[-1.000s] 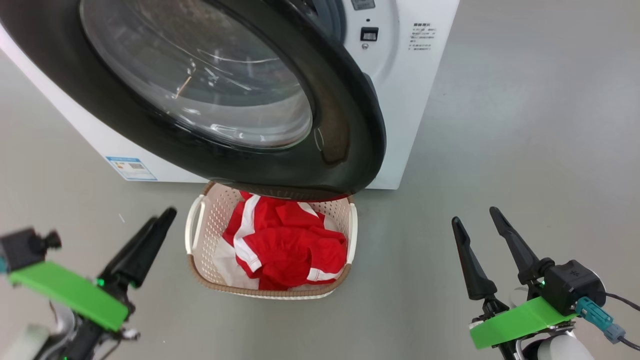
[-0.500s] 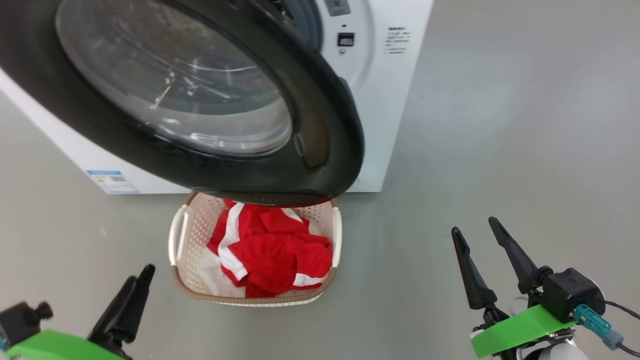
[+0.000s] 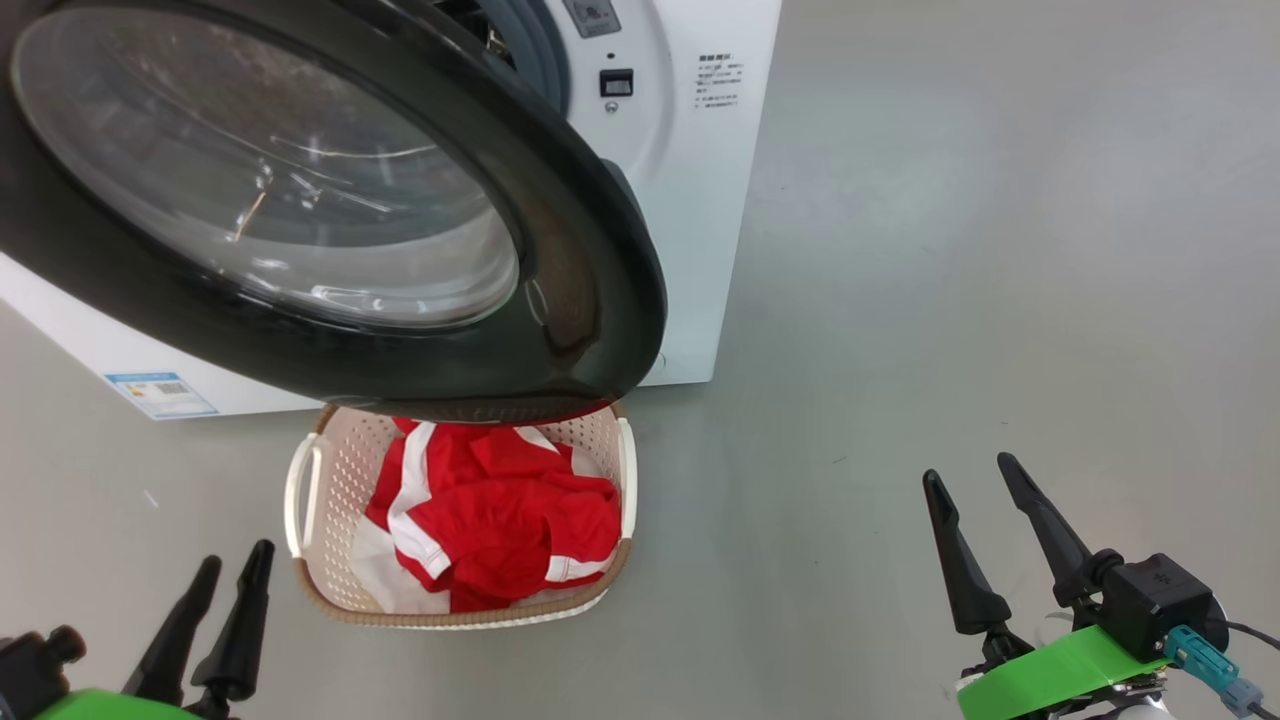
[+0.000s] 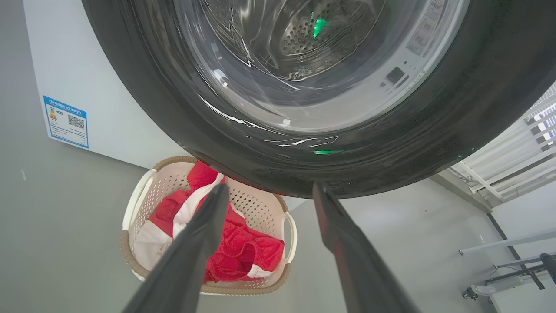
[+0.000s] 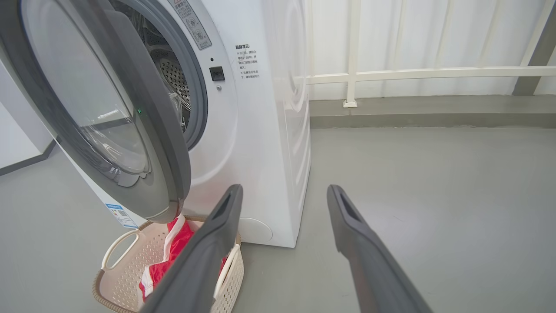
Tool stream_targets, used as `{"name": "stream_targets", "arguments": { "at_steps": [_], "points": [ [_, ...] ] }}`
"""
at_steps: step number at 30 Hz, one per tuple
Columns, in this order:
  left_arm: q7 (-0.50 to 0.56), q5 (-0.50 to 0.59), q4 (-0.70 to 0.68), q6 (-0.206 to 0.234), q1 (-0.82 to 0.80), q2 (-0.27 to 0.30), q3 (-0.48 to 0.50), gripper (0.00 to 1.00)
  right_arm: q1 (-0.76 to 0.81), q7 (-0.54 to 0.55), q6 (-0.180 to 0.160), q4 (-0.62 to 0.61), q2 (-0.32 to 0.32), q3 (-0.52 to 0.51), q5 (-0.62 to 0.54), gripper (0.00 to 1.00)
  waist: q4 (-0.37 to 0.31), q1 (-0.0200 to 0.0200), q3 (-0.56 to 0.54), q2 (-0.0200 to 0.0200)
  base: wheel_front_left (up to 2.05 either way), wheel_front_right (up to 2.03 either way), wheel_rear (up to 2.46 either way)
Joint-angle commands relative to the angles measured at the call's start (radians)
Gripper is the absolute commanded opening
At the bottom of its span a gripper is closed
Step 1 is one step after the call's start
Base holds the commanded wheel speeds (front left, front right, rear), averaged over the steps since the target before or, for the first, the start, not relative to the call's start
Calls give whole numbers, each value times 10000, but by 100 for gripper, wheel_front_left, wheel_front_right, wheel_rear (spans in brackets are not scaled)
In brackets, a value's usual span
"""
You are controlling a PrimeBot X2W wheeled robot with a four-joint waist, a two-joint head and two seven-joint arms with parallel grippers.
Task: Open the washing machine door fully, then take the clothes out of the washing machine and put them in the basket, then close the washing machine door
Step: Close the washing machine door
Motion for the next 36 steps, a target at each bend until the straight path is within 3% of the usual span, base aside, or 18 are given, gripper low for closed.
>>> {"name": "stream_targets", "arguments": {
  "at_steps": [1,10,19,26,36],
  "points": [
    [-120,323,-213,-58,-14,183,605,100,-86,-65,63,-277,-36,201,-14,100,-24,0,7,-1,0,0,0],
    [-121,3999,-814,-58,514,-1010,2303,100,-91,-65,63,-317,-14,134,-13,100,5,0,-1,-1,0,0,0],
    [-121,6668,-1617,-58,932,-2122,3502,100,-64,-65,63,-336,1,60,6,100,55,0,-110,-1,0,0,0],
    [-122,7711,-1908,-58,1111,-2703,4063,100,-13,-65,63,-355,3,-6,6,100,95,0,-136,-1,0,0,0],
    [-122,8108,-1797,-58,1110,-3084,4372,100,1,-65,63,-315,15,-59,-40,100,170,0,-121,-1,0,0,0]
  ]
}}
